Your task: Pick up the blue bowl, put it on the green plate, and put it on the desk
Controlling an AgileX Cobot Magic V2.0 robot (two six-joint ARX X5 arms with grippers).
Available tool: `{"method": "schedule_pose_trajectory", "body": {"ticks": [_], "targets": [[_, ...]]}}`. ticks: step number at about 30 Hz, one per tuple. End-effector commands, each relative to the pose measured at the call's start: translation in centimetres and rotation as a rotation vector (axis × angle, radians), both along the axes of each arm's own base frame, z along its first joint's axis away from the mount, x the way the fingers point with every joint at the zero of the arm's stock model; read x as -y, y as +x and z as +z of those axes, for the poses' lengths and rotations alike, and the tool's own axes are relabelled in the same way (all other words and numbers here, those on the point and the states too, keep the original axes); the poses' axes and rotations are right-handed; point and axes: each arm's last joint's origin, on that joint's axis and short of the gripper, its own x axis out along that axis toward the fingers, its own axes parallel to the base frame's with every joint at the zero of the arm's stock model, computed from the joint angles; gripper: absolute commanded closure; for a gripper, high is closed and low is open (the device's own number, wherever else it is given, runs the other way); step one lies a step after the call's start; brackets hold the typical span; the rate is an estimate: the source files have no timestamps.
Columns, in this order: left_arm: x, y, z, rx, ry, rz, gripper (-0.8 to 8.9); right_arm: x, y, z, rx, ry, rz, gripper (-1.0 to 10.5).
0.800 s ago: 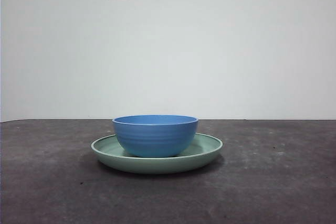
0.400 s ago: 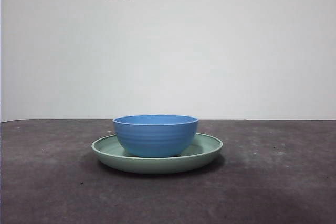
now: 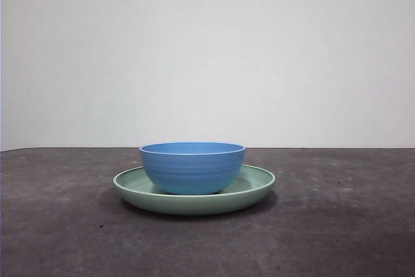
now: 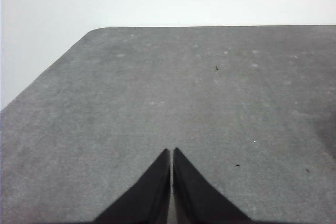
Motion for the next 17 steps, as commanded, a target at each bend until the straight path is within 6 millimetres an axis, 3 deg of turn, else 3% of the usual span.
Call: {"method": "schedule_pose_trajectory", "body": {"ticks": [1, 9, 17], "targets": [[0.0, 0.1, -0.7, -0.025, -0.006, 0.006, 8.04, 0.1, 0.1, -1.0, -0.005, 0.043, -0.021, 9.4], [0.0, 0.1, -0.7, -0.025, -0.006, 0.006, 8.04, 0.1, 0.5, -4.0, -0.095, 0.106, -0.025, 9.4], [0.0, 0.1, -0.7, -0.025, -0.006, 0.007, 8.04, 0.1, 0.4, -5.0, -0.206, 0.113, -0.035, 9.4]]}}
